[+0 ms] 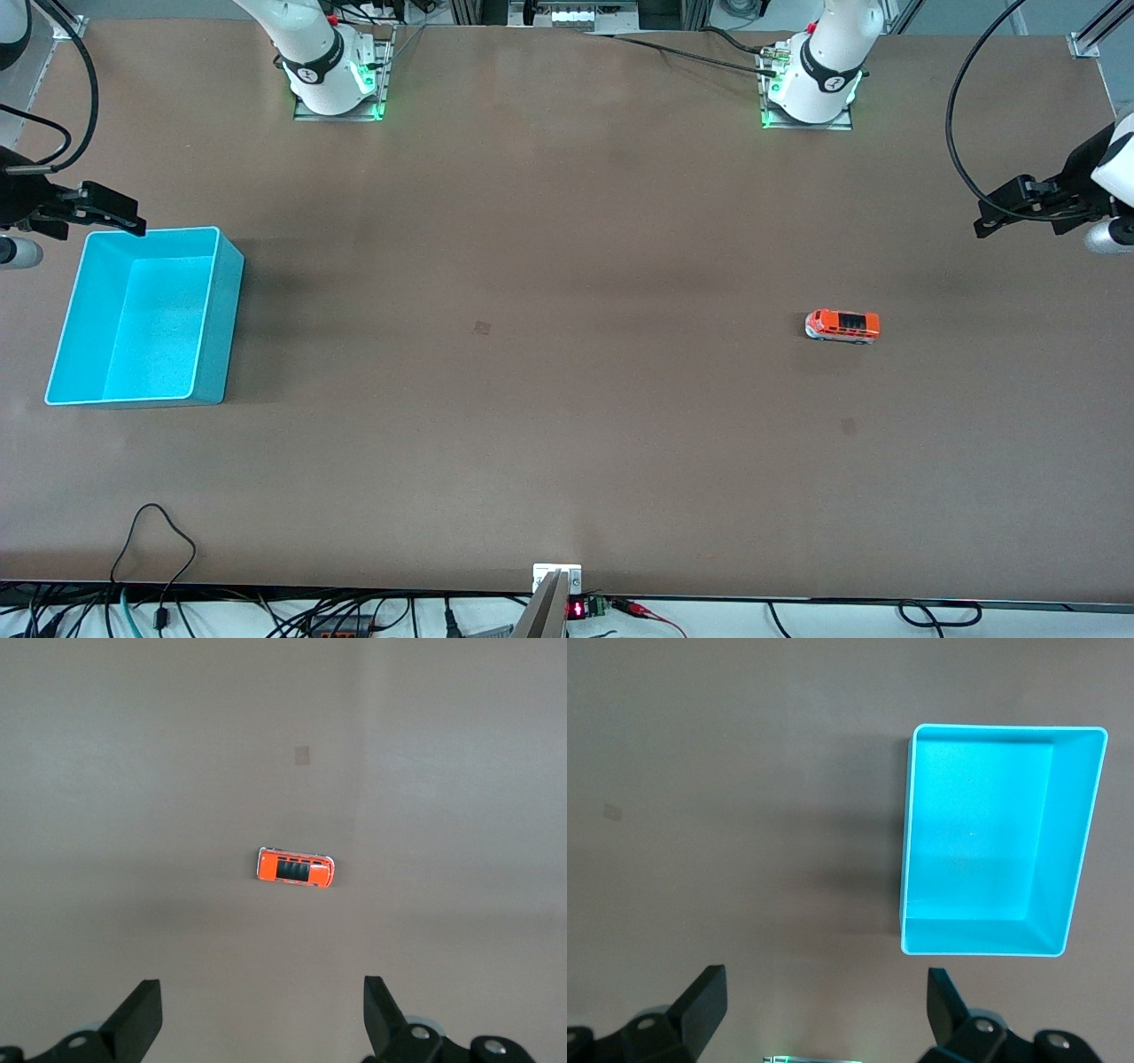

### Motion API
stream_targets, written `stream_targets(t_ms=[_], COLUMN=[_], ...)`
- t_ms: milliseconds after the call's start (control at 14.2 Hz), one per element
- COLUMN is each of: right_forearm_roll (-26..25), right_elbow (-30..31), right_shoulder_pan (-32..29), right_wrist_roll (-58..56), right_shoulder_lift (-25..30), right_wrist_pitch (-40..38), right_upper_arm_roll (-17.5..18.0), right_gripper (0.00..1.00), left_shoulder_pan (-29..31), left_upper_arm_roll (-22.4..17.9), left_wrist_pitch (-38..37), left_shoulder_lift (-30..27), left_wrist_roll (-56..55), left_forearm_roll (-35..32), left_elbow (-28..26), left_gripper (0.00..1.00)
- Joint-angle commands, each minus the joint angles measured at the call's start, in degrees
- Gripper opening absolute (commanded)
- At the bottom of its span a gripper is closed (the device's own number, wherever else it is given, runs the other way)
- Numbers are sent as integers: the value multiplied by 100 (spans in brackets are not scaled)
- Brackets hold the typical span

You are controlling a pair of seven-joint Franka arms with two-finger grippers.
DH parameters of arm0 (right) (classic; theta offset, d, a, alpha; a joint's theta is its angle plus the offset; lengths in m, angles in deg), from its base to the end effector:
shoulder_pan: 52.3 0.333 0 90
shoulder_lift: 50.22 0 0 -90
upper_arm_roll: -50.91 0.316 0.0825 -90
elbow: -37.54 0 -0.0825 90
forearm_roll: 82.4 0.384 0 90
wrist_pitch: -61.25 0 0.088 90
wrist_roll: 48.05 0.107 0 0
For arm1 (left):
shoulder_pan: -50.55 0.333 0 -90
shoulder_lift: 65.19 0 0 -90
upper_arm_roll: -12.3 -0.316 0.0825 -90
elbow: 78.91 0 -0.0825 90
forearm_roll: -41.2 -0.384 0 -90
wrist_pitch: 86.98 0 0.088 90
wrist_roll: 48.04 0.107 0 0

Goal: Wind up bus and store in blue box
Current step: 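Reach the left gripper down over the orange toy bus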

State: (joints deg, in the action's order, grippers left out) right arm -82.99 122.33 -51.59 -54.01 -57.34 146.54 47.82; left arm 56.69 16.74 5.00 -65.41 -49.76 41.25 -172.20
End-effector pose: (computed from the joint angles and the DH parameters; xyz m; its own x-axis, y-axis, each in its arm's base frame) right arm 0.5821 -0.0234 0.5897 0.9913 0.0615 -0.1162 0.0625 -0.9980 0.0049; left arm 0.5549 0.0163 0.6025 0.9980 0.0597 -0.0190 0.0597 -0.9982 0.0000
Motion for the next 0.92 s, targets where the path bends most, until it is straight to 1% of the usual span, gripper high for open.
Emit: stream_targets(t_ms=[0, 212, 353, 495, 636, 848], right_forearm_roll=[58, 58, 58, 58, 58, 58], right_elbow=[-94, -94, -94, -94, -94, -94], right_shoulder_pan=[-53, -53, -53, -53, -53, -53], right_wrist_roll=[16, 7, 16, 16, 7, 7], right_shoulder_lift=[-26, -26, -26, -26, -26, -26], right_wrist_pitch=[-92, -92, -92, -83, -92, -92], right_upper_arm_roll=[28, 28, 28, 28, 28, 28], right_gripper=[100, 100, 100, 100, 100, 100], left_shoulder_pan=[71, 63, 19, -16, -25, -25], left_upper_arm_roll=[40, 40, 48, 49, 171, 277], left_wrist_pitch=[-22, -22, 39, 406, 610, 917], left_shoulder_lift=[-153, -84, -13, 57, 311, 680], left_wrist_roll=[137, 145, 154, 163, 233, 627], left_forearm_roll=[-84, -84, -76, -49, -49, -49], left_elbow=[-128, -181, -478, -899, -1121, -1157], left_gripper=[100, 100, 100, 100, 100, 100])
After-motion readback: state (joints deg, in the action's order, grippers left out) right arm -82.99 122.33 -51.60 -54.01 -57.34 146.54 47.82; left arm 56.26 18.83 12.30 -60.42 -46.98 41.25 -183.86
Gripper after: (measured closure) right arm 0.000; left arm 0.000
